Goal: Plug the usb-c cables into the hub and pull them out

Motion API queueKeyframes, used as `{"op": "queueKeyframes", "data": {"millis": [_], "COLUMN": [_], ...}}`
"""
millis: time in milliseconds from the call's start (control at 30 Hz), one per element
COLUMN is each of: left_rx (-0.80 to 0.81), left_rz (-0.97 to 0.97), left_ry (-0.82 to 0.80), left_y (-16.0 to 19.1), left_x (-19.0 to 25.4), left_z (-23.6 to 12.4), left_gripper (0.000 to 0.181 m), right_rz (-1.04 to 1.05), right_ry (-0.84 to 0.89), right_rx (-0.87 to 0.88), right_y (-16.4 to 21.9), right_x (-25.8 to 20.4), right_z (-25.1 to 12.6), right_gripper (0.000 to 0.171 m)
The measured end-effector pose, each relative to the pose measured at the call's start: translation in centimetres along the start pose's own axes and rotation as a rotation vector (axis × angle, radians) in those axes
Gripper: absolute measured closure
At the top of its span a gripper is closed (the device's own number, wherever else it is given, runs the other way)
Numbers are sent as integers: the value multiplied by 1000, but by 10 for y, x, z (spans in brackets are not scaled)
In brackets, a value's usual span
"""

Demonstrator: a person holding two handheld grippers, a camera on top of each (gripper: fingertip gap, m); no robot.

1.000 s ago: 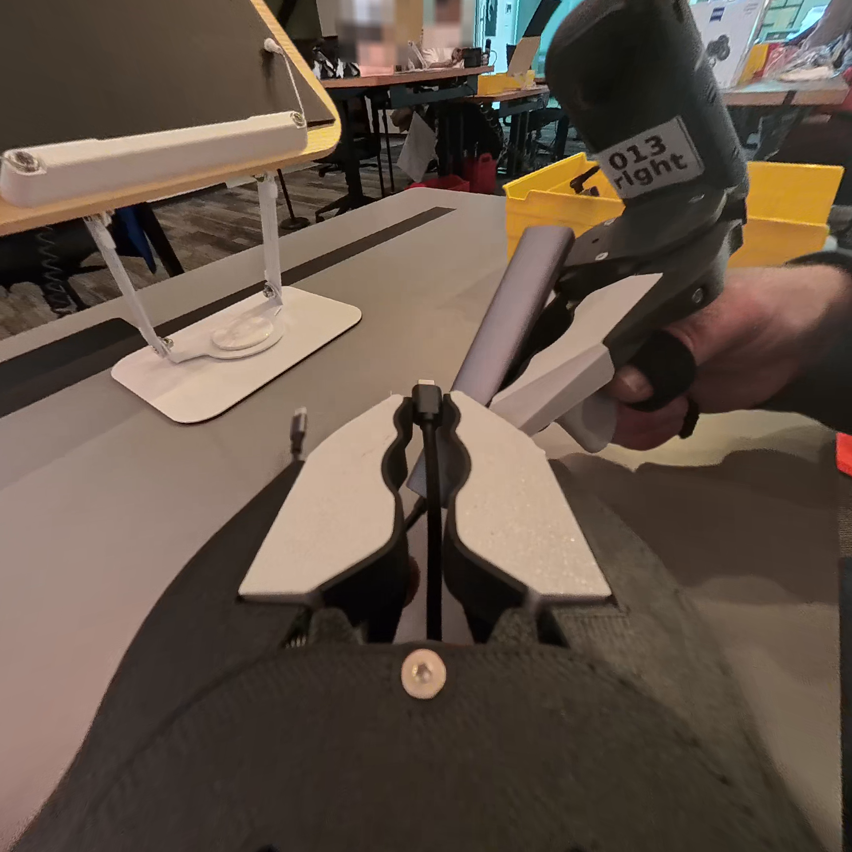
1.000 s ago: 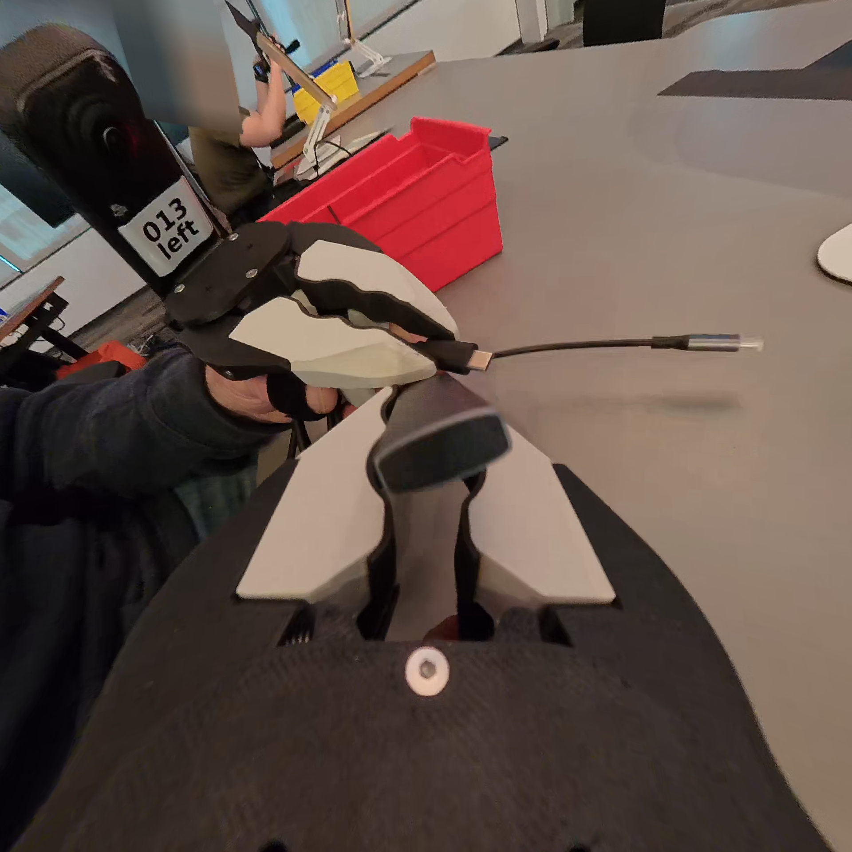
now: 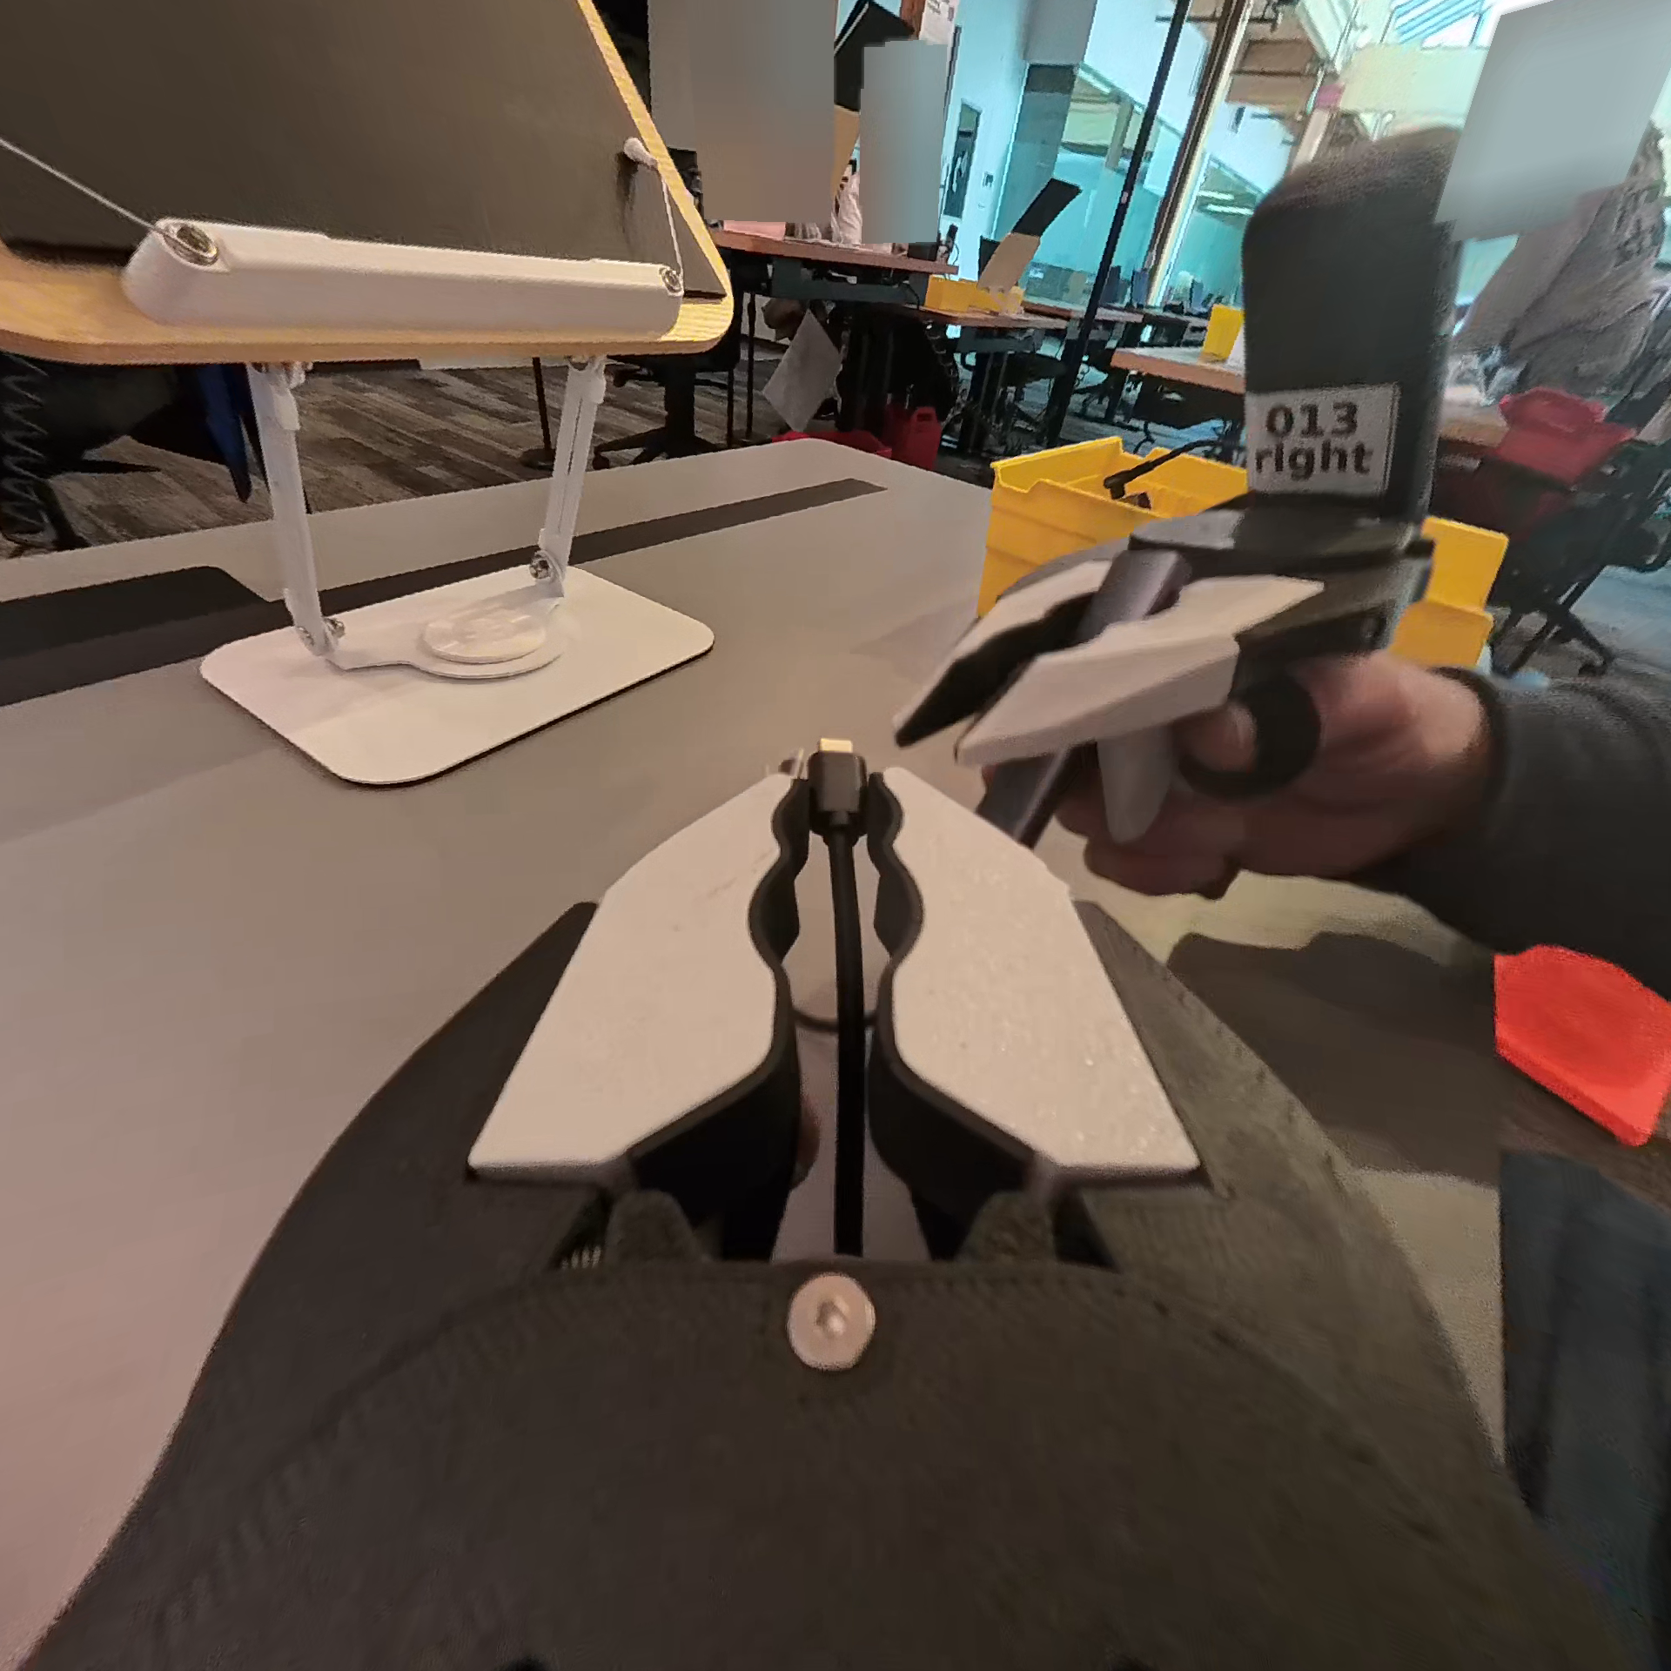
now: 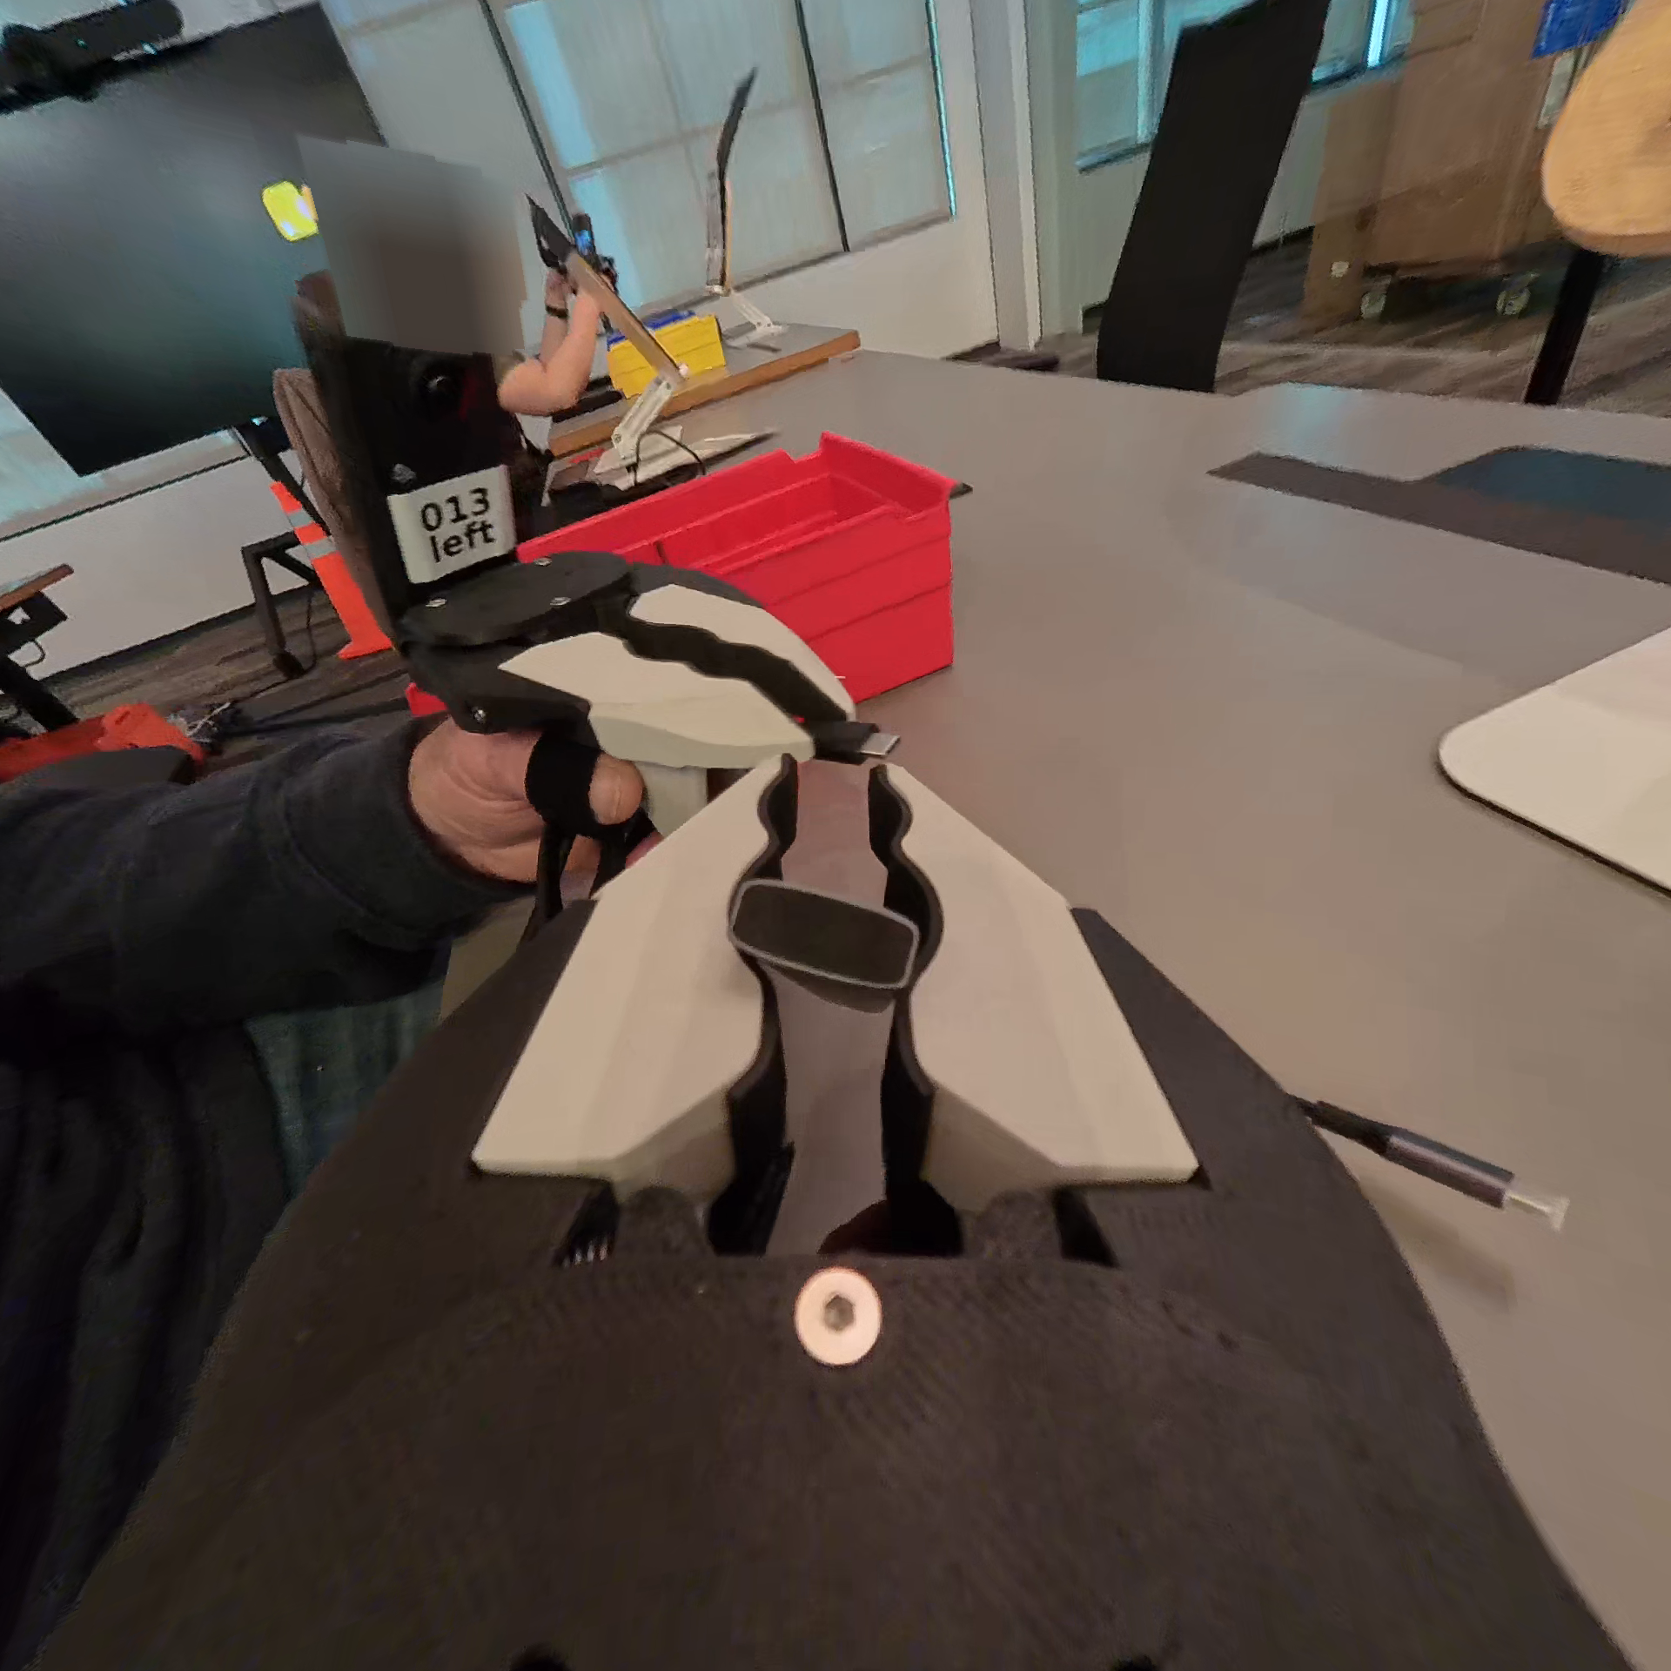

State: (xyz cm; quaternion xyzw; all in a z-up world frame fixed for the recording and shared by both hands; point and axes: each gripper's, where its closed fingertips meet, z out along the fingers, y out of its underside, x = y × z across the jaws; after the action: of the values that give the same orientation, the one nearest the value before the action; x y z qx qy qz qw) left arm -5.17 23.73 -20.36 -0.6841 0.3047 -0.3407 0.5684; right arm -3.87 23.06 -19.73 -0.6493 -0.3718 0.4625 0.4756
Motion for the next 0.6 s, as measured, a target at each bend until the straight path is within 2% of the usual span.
{"op": "queueKeyframes", "data": {"millis": [133,333,433,600], "left_rx": [-61,-150,-155,-173], "left_rz": [110,255,252,269], "left_ry": [-19,6,33,37], "left_y": [9,20,23,29], "left_x": [4,24,32,37], "left_z": [2,21,28,35], "left_gripper": [170,169,169,169], "right_rz": [68,56,37,25], "right_ry": [5,-1,20,56], "right_rx": [-44,-124,-131,-185], "right_y": [-7,-16,-20,-6], "right_x": [5,1,5,15], "right_z": [-4,3,7,13], "right_gripper": [159,158,158,156]}}
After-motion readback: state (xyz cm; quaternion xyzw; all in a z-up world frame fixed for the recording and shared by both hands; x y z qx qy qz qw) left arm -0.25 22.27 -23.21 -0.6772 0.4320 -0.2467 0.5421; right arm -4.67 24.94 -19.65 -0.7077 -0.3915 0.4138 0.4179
